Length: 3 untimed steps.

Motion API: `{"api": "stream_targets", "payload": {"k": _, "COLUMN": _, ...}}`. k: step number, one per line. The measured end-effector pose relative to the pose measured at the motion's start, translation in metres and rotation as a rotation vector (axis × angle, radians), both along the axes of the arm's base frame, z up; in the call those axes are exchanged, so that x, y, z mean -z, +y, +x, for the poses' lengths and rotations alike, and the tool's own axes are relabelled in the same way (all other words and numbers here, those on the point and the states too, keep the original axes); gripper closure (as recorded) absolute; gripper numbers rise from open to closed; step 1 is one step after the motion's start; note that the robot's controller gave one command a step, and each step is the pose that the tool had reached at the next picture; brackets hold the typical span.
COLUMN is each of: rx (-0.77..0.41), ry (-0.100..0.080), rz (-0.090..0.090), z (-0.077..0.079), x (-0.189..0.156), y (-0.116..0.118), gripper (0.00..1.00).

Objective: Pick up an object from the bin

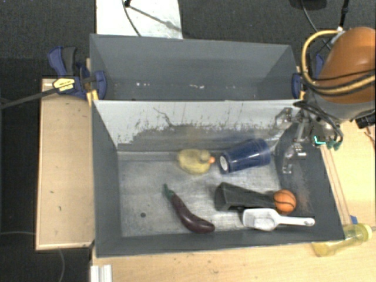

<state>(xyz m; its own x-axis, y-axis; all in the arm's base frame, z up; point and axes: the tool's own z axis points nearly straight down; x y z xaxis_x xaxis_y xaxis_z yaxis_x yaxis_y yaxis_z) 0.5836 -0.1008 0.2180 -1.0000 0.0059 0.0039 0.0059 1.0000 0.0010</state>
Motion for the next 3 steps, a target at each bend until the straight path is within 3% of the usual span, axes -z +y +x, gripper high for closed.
{"api": "stream_targets", "payload": {"k": 1, "rx": -0.002, "ry": -0.008, "rz": -0.002, "z": 0.002, "x": -0.005, "y": 0.0, "gripper": 0.0}}
{"api": "stream_targets", "payload": {"k": 2, "rx": -0.015, "ry": -0.014, "rz": -0.002, "z": -0.002, "x": 0.044, "y": 0.0, "gripper": 0.0}}
{"api": "stream_targets", "payload": {"k": 3, "rx": -0.161, "ry": -0.04, "rz": -0.012, "z": 0.003, "x": 0.097, "y": 0.003, "gripper": 0.0}}
